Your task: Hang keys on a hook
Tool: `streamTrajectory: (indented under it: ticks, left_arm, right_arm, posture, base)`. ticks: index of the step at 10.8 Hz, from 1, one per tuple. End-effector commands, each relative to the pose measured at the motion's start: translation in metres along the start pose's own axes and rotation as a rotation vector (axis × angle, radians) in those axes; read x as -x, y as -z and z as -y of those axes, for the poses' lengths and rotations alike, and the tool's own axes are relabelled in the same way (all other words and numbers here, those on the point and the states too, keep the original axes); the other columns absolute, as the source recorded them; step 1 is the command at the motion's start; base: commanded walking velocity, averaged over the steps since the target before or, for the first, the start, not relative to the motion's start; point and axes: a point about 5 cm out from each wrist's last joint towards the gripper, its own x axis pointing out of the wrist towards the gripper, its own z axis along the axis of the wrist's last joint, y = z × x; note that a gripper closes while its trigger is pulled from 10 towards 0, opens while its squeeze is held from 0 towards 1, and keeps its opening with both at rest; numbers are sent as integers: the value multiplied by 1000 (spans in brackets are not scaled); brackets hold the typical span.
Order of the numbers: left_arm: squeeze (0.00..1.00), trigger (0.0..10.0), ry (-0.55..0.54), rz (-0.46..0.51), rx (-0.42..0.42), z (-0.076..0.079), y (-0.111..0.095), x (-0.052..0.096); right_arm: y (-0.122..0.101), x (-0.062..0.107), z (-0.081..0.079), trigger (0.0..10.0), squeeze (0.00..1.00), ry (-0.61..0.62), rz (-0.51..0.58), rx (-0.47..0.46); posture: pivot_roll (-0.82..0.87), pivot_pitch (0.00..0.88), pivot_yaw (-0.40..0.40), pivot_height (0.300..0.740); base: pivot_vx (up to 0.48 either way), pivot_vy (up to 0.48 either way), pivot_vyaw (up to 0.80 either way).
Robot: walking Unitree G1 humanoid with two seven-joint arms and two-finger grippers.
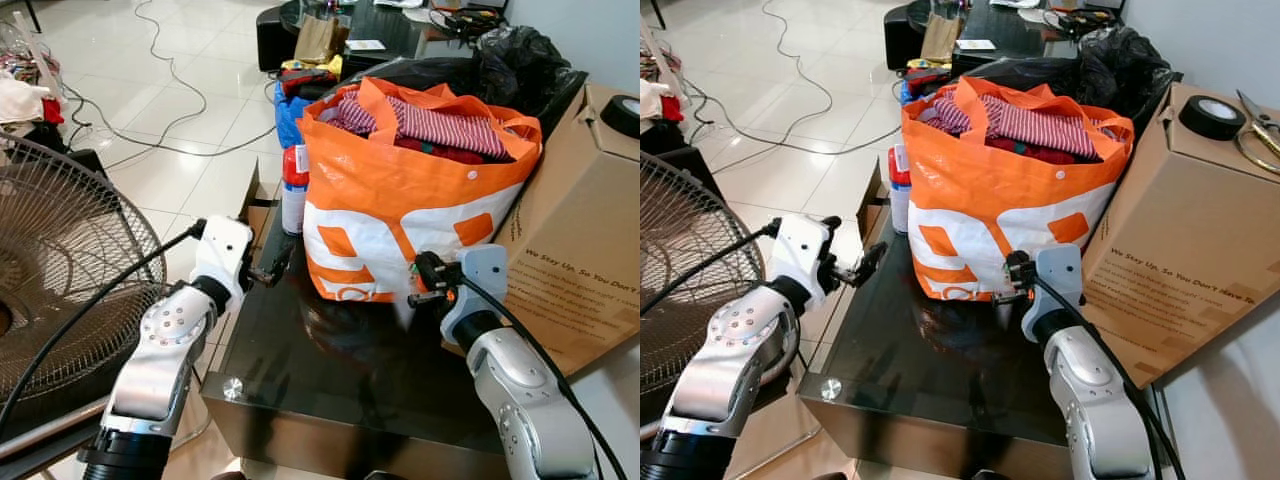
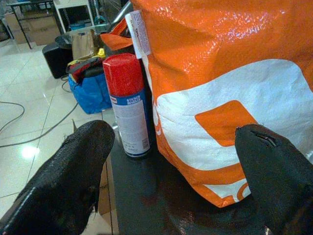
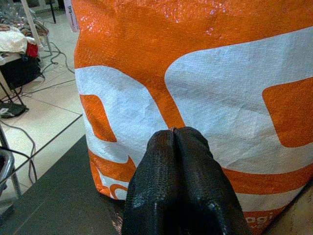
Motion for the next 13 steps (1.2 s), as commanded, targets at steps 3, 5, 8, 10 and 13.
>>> streamTrajectory:
  ticks: [3,5,8,10,13]
  left_arm:
    - [59,10000,-1,-3,-21,2,-3,0]
    - [55,10000,-4,-7,-23,2,-2,1]
    - [51,10000,-5,-8,-25,2,-3,-1]
    - [47,10000,-5,-9,-21,3,-3,-2]
    - [55,10000,-3,-12,-17,4,-2,-2]
  right_arm:
    - [-2,-3,1,10000,0,13,14,1]
    - [-1,-3,2,10000,0,19,9,2]
    - [-2,-5,3,10000,0,24,5,9]
    - [-2,-5,4,10000,0,26,3,16]
    - [-1,-4,5,10000,0,31,-11,39]
  posture:
    - [-28,0,-44,740]
    - [-24,0,-48,740]
    - [-28,0,-49,740]
    - [-29,0,-51,740]
    - [-31,0,-53,740]
  base:
    - [0,0,0]
    - [0,0,0]
    - [-278,0,0]
    - [-277,0,0]
    - [-281,0,0]
